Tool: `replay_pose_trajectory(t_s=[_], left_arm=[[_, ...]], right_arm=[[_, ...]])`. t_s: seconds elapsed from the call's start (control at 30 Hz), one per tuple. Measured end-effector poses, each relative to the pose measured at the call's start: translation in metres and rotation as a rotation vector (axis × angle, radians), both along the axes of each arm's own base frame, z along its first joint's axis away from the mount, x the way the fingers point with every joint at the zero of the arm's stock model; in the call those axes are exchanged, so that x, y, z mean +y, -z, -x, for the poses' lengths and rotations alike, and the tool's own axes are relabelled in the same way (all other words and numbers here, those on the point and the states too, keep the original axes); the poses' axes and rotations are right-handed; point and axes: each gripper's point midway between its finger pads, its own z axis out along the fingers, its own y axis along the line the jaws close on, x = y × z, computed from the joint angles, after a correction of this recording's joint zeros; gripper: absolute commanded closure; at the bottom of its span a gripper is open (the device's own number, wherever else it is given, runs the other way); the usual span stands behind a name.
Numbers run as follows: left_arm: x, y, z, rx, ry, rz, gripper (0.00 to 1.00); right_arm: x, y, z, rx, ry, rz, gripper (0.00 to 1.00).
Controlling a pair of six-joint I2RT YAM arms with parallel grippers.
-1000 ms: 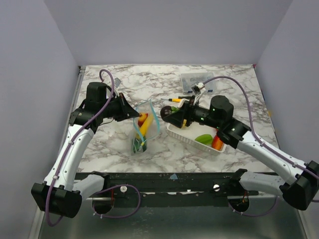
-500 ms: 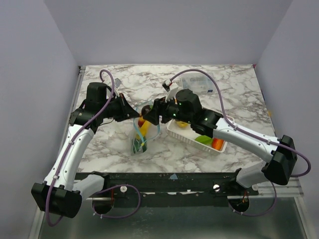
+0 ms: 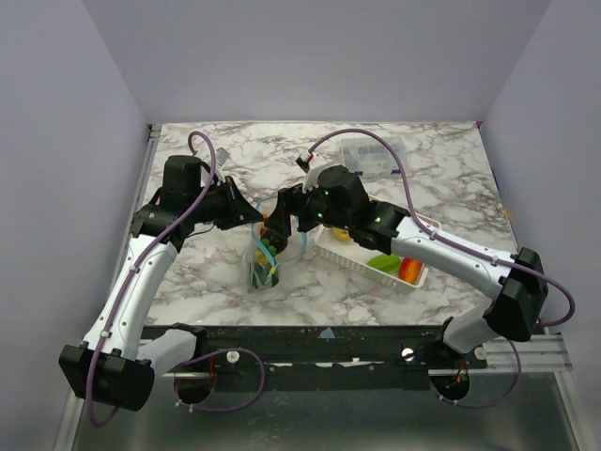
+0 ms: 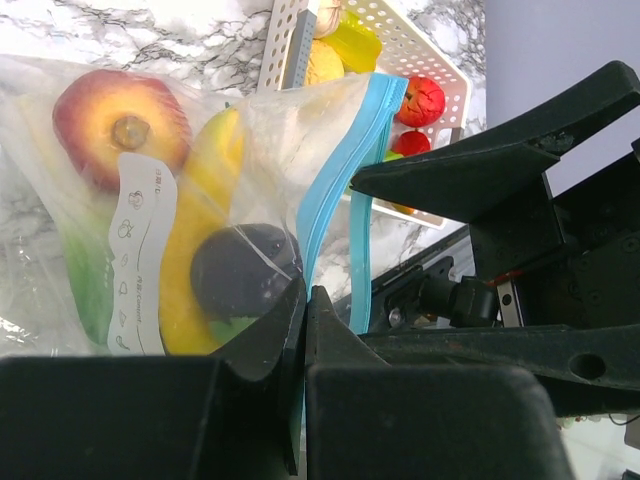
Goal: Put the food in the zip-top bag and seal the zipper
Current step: Place the fake fruit in the zipper food storage bag, then adjust the zipper food storage bag at the center of the board.
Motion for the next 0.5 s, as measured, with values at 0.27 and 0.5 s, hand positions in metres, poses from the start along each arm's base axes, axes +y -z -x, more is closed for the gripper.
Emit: replay_pose_trajectory(t_s=[0.27, 0.5], left_arm=[[0.0, 0.001, -0.001, 0.004, 0.001, -0.001, 1.0], [0.0, 0.001, 0.0, 0.004, 0.002, 0.0, 1.0]], right_arm=[[-0.025, -0.001, -0.004, -0.013, 0.098, 0.039, 0.31], [-0.062, 0.013, 0.009, 0.005, 0.184, 0.047, 0.43]])
